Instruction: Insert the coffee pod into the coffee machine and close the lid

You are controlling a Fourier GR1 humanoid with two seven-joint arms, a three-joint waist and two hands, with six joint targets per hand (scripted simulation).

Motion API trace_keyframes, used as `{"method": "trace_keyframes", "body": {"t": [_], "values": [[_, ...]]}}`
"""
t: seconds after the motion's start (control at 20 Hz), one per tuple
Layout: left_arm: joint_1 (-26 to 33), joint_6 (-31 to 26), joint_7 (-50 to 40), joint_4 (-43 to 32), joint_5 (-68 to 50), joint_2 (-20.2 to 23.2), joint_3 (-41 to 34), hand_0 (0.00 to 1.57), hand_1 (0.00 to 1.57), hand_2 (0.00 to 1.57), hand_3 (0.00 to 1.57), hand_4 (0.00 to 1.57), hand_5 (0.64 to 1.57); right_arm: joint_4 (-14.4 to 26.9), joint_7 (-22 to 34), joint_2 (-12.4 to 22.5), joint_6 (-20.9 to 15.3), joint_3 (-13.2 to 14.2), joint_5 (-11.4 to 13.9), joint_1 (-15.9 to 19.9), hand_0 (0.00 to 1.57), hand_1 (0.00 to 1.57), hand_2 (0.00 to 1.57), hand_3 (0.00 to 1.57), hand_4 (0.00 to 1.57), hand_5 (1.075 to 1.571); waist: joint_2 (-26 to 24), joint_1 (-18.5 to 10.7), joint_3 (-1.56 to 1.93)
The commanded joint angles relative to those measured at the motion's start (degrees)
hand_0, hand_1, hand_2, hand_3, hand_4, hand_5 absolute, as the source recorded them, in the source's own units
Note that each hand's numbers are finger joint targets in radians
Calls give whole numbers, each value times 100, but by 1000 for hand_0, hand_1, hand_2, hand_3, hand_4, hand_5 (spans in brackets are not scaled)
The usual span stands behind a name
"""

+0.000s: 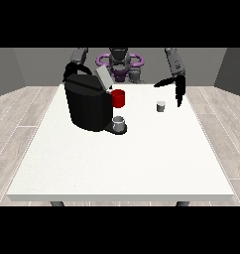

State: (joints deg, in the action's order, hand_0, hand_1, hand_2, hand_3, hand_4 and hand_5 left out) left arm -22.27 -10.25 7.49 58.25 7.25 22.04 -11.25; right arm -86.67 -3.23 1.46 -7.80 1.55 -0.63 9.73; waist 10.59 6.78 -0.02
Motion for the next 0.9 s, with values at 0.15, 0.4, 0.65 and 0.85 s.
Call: {"method": "trace_keyframes", "body": {"t": [0.15,0.4,0.65,0.85], "values": [[-208,229,296,-726,702,-8,381,0,0,0,0,0,1571,123,472,-26,-312,-117,328,333,0,0,0,0,423,1571,1,-32,-1],[-323,250,181,-969,988,-52,547,105,105,502,0,0,1571,600,184,156,-91,53,224,63,0,0,0,0,412,1571,-239,-74,2],[-640,321,223,-1613,1178,219,396,807,807,847,501,0,1571,599,241,25,-258,75,205,381,0,0,0,0,386,1571,-26,-10,1],[-483,787,636,-1803,1620,67,653,634,634,756,487,0,1571,613,51,62,-134,59,102,221,0,0,0,0,453,1571,66,61,1]]}}
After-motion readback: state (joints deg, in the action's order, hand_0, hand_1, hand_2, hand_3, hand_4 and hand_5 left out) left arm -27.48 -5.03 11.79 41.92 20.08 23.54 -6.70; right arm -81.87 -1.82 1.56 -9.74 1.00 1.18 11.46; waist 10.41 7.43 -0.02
